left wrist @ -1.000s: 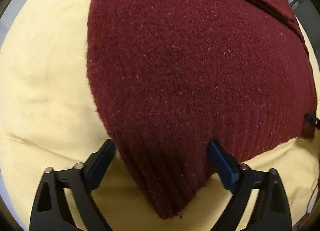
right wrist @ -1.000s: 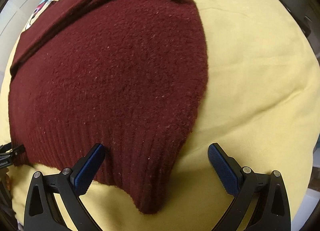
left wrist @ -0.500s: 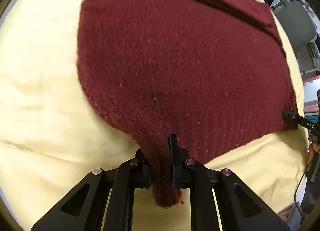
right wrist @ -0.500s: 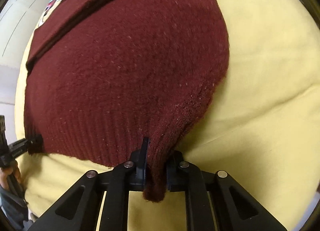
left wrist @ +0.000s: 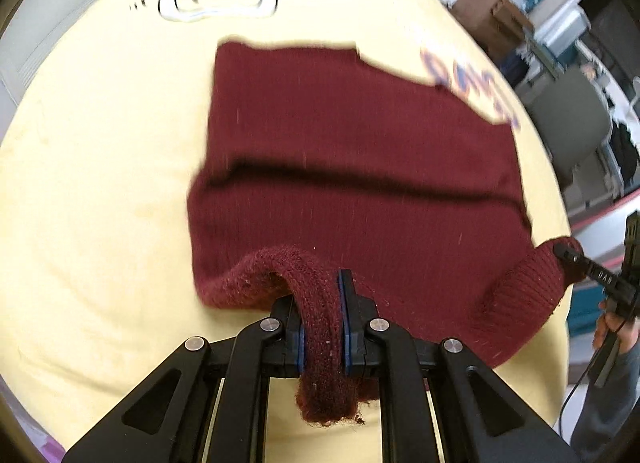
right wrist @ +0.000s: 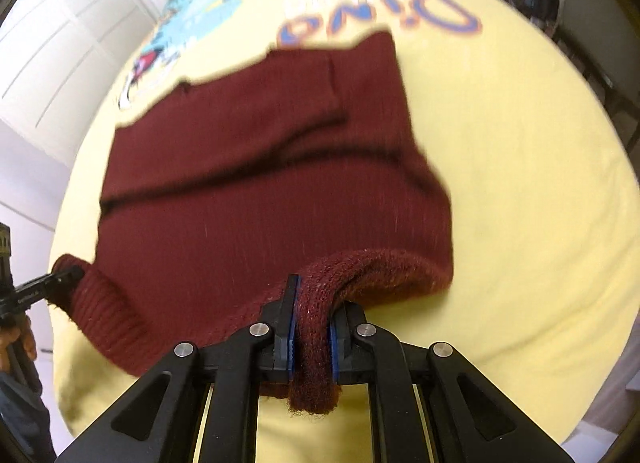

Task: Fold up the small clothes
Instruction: 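Grasp the sweater hem with the left gripper while the right gripper grasps it too, then lift the hem and fold it toward the collar with both grippers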

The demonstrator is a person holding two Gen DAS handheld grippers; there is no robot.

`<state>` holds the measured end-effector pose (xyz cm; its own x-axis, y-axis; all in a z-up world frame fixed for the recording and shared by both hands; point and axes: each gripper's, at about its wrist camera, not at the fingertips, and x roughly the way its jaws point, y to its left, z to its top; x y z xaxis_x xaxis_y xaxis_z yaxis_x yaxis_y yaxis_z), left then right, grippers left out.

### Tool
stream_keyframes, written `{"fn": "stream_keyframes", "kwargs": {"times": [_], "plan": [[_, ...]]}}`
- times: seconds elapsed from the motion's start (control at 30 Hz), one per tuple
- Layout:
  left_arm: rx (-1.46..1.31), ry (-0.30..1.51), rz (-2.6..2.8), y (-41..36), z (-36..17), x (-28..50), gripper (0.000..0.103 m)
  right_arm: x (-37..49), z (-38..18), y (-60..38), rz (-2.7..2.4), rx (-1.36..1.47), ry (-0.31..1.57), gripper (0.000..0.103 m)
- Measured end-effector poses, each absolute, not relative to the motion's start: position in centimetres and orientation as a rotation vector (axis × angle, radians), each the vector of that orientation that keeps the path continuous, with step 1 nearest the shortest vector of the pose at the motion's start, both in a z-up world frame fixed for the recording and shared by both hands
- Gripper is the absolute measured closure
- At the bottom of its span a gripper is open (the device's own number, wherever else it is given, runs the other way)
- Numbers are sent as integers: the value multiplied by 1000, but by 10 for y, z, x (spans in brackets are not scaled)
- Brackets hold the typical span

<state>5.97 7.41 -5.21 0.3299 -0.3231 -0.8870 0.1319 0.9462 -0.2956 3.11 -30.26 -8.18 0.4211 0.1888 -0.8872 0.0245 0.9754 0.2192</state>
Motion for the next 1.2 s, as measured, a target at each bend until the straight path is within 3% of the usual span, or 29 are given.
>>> {"fn": "stream_keyframes", "kwargs": {"times": [0.43,0.67,0.97,1.1,1.17,1.2], "plan": [[-129,1021,-242,62,-5,179,93,138,-33,-315,42,176,963,92],[-74,1092,-180,44,-61,234,93,208,-67,-301,22,138,1077,92],[28,1108,-70,40,-112,248,91,232,-116,-304,-14,176,1158,89],[48,1115,-71,37,-112,245,73,230,-114,-303,-30,150,1150,75],[38,1097,-78,37,-105,242,54,227,-109,-303,-43,138,1127,69],[34,1080,-87,37,-99,239,41,224,-105,-302,-51,134,1109,54]]}}
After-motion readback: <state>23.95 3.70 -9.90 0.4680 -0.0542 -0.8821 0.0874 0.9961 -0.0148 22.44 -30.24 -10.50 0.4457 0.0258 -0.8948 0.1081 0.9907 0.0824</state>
